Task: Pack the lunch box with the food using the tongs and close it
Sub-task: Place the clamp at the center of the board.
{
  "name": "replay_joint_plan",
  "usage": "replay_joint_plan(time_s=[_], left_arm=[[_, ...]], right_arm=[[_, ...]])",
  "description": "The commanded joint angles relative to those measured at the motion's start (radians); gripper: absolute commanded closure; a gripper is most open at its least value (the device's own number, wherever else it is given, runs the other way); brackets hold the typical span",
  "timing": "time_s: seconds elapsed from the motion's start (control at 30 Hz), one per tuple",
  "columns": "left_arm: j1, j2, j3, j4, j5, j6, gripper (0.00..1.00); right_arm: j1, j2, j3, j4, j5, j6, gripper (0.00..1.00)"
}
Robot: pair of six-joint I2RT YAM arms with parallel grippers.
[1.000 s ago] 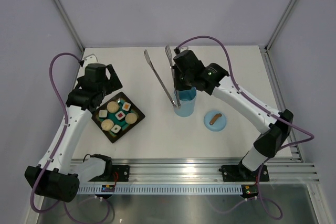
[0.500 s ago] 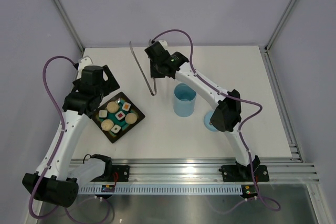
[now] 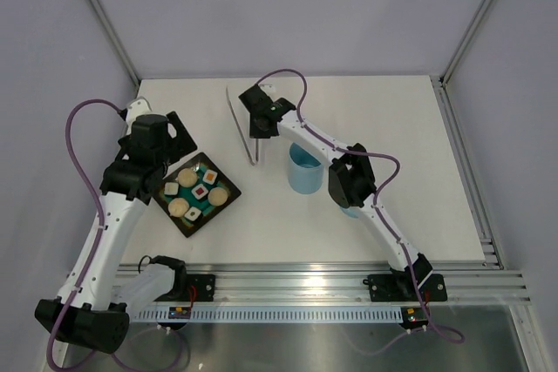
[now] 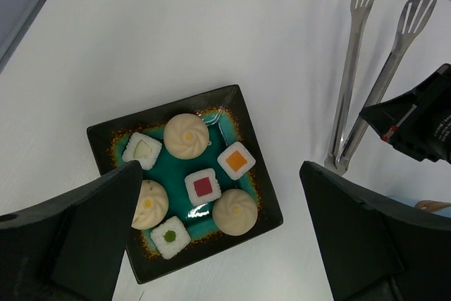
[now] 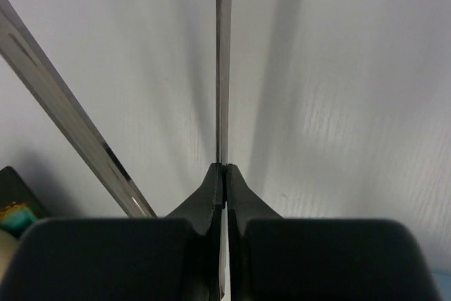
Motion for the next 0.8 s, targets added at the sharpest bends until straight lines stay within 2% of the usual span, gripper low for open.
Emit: replay_joint_plan(time_s=[0.0, 0.13, 0.23, 0.27, 0.37, 0.6, 0.77], left_arm=[[-0.002, -0.021, -0.020, 0.051, 0.003, -0.017, 0.01], [-0.002, -0.012, -0.026, 0.054, 0.023, -0.017, 0.01], [-0.002, 0.004, -0.017, 0.044, 0.032, -0.018, 0.01], [-0.002, 0.019, -0.011, 0.035, 0.035, -0.015, 0.01], [-0.004, 0.050, 0.012, 0.001, 0.020, 0.003, 0.01], [-0.002, 0.057, 0.009, 0.033, -0.042, 0.005, 0.01], [-0.004, 0.168, 0.101, -0.021, 0.022, 0.020, 0.01]], right_arm=[[-0.003, 0.015, 0.058, 0.066, -0.016, 0.024, 1.00], [-0.003, 0.042, 0.056, 0.089, -0.024, 0.025, 0.94], [-0.005, 0.048, 0.056, 0.103, -0.050, 0.024, 0.74], [-0.006, 0.048, 0.058, 0.109, -0.067, 0.021, 0.62], [-0.009, 0.019, 0.059, 0.115, -0.104, 0.012, 0.41], [-0.025, -0.122, 0.052, 0.115, -0.090, -0.057, 0.28], [-0.069, -0.310, -0.065, 0.121, -0.063, -0.106, 0.19]])
